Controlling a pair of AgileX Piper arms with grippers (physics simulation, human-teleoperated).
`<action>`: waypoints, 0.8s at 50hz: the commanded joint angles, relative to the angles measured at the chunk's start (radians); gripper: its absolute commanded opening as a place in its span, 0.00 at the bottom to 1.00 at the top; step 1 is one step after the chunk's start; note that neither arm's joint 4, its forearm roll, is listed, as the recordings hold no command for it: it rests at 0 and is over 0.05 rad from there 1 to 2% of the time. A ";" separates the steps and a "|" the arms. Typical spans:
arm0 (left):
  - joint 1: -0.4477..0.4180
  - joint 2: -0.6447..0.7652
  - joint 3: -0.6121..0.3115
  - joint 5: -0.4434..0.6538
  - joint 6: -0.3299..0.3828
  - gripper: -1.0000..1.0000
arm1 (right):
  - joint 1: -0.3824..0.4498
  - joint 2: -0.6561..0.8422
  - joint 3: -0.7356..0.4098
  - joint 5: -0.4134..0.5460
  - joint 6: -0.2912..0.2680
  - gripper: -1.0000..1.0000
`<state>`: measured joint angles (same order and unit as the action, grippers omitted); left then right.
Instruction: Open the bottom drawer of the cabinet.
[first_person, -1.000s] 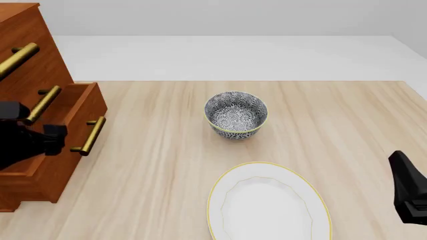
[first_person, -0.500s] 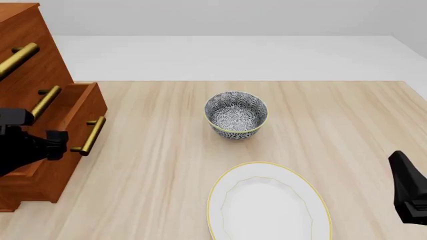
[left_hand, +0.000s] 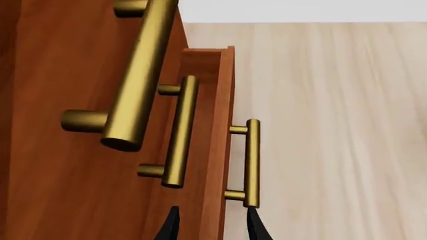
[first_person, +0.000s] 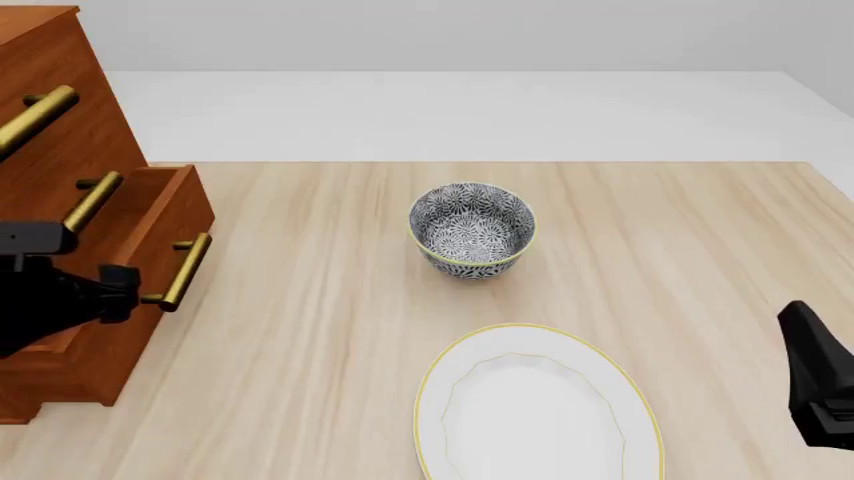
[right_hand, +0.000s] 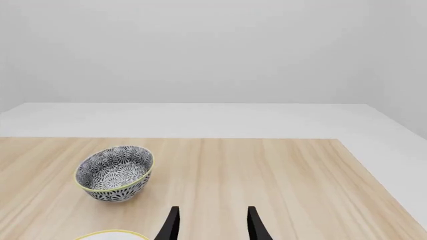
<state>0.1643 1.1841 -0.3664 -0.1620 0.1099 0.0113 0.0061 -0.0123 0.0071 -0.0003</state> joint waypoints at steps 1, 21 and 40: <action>0.002 0.044 -0.002 -0.030 0.004 1.00 | 0.000 0.000 0.000 0.000 0.000 1.00; 0.016 0.102 0.005 -0.066 -0.002 1.00 | 0.000 0.000 0.000 0.000 0.000 1.00; 0.008 0.188 0.017 -0.125 0.002 1.00 | 0.000 0.000 0.000 0.000 0.000 1.00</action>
<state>0.1736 1.3253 -0.3533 -0.2547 0.1118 0.0112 0.0057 -0.0124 0.0075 -0.0003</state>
